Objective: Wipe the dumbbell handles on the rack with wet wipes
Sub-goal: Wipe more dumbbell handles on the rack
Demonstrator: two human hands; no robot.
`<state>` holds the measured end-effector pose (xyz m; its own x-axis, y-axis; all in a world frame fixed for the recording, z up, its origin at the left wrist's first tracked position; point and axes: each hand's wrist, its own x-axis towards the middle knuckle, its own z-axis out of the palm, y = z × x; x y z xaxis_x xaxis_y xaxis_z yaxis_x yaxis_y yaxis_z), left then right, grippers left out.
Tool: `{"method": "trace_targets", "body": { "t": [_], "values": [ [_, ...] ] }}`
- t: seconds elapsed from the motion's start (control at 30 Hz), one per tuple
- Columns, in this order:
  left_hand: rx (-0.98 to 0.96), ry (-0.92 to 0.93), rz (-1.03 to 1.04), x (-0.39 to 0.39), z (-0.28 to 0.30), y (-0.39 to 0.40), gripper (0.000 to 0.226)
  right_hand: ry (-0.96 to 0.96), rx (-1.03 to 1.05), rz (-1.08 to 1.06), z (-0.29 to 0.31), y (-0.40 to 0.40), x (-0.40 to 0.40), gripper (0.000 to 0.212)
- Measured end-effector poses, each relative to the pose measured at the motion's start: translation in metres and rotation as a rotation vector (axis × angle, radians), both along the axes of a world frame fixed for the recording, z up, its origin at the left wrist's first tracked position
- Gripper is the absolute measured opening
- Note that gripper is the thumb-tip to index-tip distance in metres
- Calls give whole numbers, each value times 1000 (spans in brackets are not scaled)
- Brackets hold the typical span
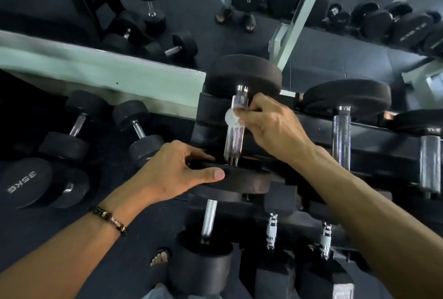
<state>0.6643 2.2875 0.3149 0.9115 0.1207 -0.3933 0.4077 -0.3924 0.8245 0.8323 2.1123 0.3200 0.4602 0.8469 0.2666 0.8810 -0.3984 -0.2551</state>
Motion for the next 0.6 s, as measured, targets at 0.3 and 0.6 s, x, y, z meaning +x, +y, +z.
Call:
{"method": "trace_targets", "body": {
  "t": [0.3, 0.6],
  "values": [
    [16, -26, 37, -5, -2, -5, 52, 1, -153, 273, 9, -2, 2, 10],
    [-12, -71, 60, -7, -5, -8, 44, 58, -466, 473, 22, 0, -1, 26]
  ]
}}
